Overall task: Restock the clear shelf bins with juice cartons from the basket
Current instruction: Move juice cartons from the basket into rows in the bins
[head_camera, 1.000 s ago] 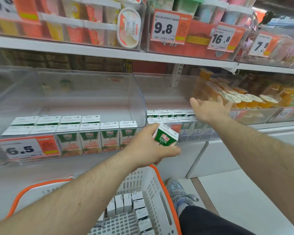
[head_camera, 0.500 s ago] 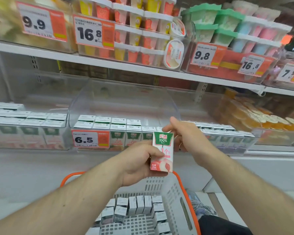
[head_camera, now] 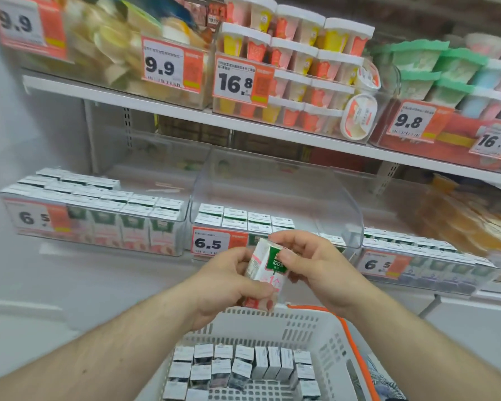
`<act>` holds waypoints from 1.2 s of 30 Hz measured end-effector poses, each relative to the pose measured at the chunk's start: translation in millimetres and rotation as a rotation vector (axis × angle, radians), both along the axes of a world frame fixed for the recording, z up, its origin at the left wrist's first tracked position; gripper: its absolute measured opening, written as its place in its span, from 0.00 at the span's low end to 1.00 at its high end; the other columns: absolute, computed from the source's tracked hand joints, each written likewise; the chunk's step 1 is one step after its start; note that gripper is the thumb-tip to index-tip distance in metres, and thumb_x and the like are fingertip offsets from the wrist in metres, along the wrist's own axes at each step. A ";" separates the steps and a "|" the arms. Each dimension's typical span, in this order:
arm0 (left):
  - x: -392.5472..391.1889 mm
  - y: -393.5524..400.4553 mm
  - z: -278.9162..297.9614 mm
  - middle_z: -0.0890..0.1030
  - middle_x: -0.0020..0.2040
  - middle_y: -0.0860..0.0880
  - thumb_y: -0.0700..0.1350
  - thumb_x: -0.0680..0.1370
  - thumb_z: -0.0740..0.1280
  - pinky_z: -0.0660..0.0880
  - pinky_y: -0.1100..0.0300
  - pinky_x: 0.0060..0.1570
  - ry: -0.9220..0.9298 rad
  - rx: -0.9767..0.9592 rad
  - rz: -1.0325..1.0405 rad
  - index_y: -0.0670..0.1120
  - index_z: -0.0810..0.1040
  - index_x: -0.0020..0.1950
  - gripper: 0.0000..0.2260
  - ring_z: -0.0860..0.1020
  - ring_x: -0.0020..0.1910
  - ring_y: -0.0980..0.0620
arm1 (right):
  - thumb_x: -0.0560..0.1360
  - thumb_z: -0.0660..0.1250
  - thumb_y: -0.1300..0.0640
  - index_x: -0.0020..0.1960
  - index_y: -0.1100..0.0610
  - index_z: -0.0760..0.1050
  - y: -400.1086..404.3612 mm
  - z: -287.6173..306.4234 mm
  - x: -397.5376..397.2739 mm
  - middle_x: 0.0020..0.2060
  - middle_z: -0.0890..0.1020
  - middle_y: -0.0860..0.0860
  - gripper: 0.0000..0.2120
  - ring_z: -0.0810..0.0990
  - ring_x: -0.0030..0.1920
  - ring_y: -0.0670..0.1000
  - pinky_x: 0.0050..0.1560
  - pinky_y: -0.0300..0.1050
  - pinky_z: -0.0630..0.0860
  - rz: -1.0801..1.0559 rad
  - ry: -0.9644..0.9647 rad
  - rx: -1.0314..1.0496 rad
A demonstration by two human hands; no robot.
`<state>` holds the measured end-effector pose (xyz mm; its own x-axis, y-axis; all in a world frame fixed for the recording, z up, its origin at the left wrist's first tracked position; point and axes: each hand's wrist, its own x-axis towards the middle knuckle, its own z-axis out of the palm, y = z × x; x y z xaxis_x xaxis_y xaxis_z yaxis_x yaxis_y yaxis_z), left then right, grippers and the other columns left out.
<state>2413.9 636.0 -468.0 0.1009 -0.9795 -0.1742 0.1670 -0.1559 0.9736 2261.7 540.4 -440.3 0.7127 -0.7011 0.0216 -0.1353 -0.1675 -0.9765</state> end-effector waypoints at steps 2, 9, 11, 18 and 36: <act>14.2 3.8 -1.9 0.84 0.48 0.40 0.25 0.66 0.73 0.78 0.45 0.49 -0.033 -0.037 0.057 0.42 0.76 0.59 0.24 0.83 0.42 0.41 | 0.76 0.65 0.73 0.56 0.56 0.77 4.7 1.1 11.7 0.46 0.83 0.48 0.15 0.79 0.41 0.43 0.39 0.34 0.74 0.048 -0.016 -0.042; 65.5 16.1 7.5 0.84 0.54 0.42 0.24 0.66 0.73 0.79 0.42 0.55 -0.070 -0.209 0.152 0.42 0.78 0.60 0.25 0.82 0.52 0.44 | 0.62 0.76 0.49 0.60 0.41 0.74 15.9 16.3 63.1 0.52 0.83 0.53 0.27 0.81 0.46 0.57 0.48 0.54 0.80 0.087 0.082 -0.346; 80.7 19.3 12.8 0.83 0.54 0.41 0.25 0.65 0.73 0.80 0.45 0.54 -0.047 -0.258 0.186 0.42 0.79 0.59 0.25 0.82 0.51 0.46 | 0.64 0.76 0.46 0.57 0.40 0.76 19.6 25.8 83.3 0.49 0.84 0.50 0.22 0.82 0.48 0.58 0.51 0.59 0.79 0.088 0.127 -0.496; 144.3 26.8 17.9 0.77 0.49 0.47 0.36 0.73 0.70 0.77 0.54 0.45 0.330 -0.124 0.768 0.45 0.76 0.53 0.10 0.78 0.47 0.48 | 0.74 0.73 0.56 0.49 0.45 0.71 17.9 65.5 173.6 0.42 0.79 0.42 0.13 0.77 0.38 0.39 0.36 0.33 0.72 -0.009 0.092 -0.645; 180.7 20.8 7.0 0.71 0.48 0.48 0.38 0.79 0.65 0.75 0.41 0.61 0.731 0.126 0.914 0.46 0.72 0.45 0.05 0.70 0.43 0.47 | 0.73 0.66 0.58 0.48 0.57 0.73 -47.2 3.2 359.3 0.40 0.75 0.55 0.05 0.68 0.35 0.52 0.38 0.47 0.67 0.119 0.614 -0.041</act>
<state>2594.6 656.8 -461.1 0.5926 -0.5667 -0.5724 0.7790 0.2228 0.5860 2621.0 493.1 -437.1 0.6766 -0.6237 -0.3915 -0.6477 -0.2511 -0.7194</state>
